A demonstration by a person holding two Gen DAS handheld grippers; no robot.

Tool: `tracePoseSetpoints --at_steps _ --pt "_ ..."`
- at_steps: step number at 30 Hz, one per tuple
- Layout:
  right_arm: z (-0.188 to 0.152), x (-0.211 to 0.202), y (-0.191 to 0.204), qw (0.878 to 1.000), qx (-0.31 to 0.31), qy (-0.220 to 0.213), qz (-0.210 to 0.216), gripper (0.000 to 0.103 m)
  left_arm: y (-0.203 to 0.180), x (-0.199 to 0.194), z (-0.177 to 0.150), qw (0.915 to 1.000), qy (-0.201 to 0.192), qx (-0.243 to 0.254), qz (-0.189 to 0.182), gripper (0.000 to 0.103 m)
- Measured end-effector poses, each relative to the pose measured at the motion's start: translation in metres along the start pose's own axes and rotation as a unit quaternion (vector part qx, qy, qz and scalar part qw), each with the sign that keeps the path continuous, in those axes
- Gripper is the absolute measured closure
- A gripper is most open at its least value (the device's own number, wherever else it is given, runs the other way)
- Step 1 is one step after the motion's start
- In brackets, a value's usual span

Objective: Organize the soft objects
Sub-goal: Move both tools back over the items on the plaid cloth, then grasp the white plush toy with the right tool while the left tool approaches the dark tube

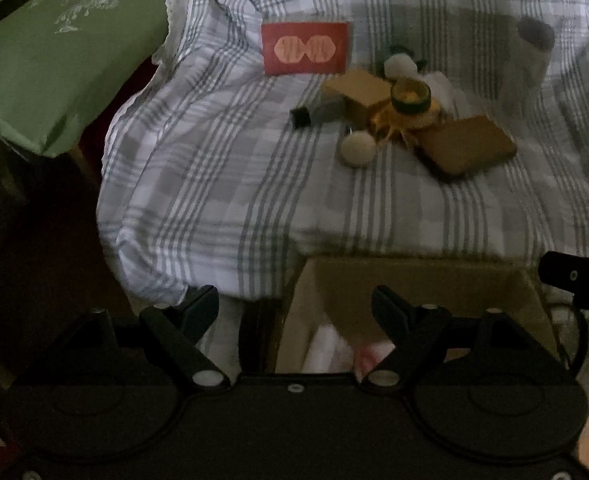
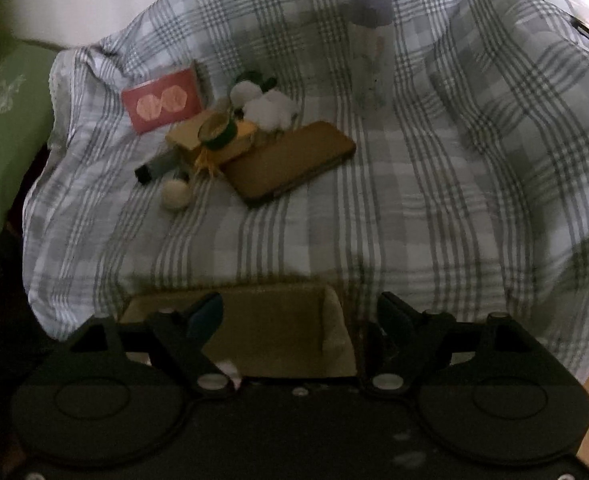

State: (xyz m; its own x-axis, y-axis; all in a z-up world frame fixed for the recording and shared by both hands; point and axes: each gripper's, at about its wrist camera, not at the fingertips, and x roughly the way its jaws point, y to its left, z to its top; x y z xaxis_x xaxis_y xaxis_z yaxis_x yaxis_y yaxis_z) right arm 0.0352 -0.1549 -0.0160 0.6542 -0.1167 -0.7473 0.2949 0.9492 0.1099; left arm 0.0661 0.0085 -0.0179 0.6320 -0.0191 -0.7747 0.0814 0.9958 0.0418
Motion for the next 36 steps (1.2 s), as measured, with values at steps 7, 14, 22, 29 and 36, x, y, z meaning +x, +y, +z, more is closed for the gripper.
tracePoseSetpoints --at_steps 7,14,22,29,36 --pt "0.035 0.025 -0.003 0.999 0.042 -0.015 0.003 0.019 -0.008 0.028 0.032 0.9999 -0.005 0.012 -0.003 0.023" --pt "0.08 0.057 0.003 0.998 0.01 -0.066 -0.019 0.011 -0.013 0.056 0.064 0.9998 -0.014 0.013 -0.004 0.023" --pt "0.134 0.093 0.009 0.995 -0.009 -0.094 -0.013 0.007 -0.013 0.092 0.098 1.0 -0.005 0.008 -0.004 0.023" --pt "0.171 0.141 0.02 0.997 -0.031 -0.063 -0.015 0.007 -0.012 0.12 0.122 0.9999 -0.003 0.011 0.0 0.022" --pt "0.203 0.191 0.031 0.999 -0.033 -0.018 0.009 0.007 -0.01 0.146 0.142 0.9999 -0.002 0.014 -0.004 0.022"
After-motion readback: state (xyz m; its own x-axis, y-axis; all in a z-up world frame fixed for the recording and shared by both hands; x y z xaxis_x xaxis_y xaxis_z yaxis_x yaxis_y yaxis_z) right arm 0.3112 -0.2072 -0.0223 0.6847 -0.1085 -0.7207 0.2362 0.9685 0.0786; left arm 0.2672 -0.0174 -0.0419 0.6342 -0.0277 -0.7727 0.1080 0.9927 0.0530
